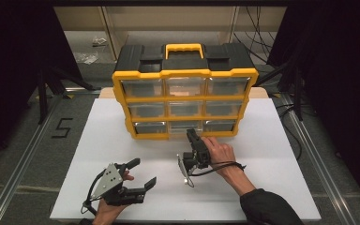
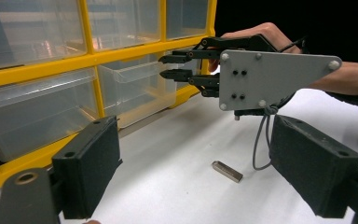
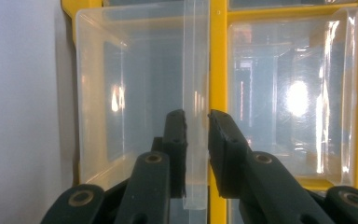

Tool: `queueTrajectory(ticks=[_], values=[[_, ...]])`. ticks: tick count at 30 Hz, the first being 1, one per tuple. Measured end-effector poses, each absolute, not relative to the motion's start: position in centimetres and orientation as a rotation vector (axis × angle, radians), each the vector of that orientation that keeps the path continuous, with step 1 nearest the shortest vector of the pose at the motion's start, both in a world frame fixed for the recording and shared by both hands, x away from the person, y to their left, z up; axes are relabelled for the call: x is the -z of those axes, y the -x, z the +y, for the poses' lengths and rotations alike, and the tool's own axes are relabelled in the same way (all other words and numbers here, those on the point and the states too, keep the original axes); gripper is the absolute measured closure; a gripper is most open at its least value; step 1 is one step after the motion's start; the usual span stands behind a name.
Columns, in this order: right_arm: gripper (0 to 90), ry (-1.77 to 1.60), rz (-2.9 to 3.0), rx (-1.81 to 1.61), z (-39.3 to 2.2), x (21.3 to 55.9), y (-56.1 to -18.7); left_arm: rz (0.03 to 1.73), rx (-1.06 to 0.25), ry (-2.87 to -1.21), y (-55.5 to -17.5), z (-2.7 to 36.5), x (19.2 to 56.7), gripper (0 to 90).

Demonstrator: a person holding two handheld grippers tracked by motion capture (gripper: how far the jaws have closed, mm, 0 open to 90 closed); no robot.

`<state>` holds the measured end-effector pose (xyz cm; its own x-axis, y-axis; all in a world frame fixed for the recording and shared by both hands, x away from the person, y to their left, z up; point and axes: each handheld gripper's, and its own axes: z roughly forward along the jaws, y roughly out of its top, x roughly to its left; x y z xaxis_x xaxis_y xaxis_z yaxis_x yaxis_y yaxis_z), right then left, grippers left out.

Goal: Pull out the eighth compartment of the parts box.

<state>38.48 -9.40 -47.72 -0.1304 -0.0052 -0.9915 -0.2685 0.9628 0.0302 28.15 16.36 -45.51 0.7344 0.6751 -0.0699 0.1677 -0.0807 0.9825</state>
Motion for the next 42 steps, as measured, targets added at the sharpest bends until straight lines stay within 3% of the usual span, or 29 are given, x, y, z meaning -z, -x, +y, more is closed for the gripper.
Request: queueTrajectory(ticks=[42], values=[[78.1, 0.238, 1.694, -0.248, -9.9, 47.9, -36.4, 0.685, -0.480, -1.626, -28.0, 16.3, 45.4, 15.9]])
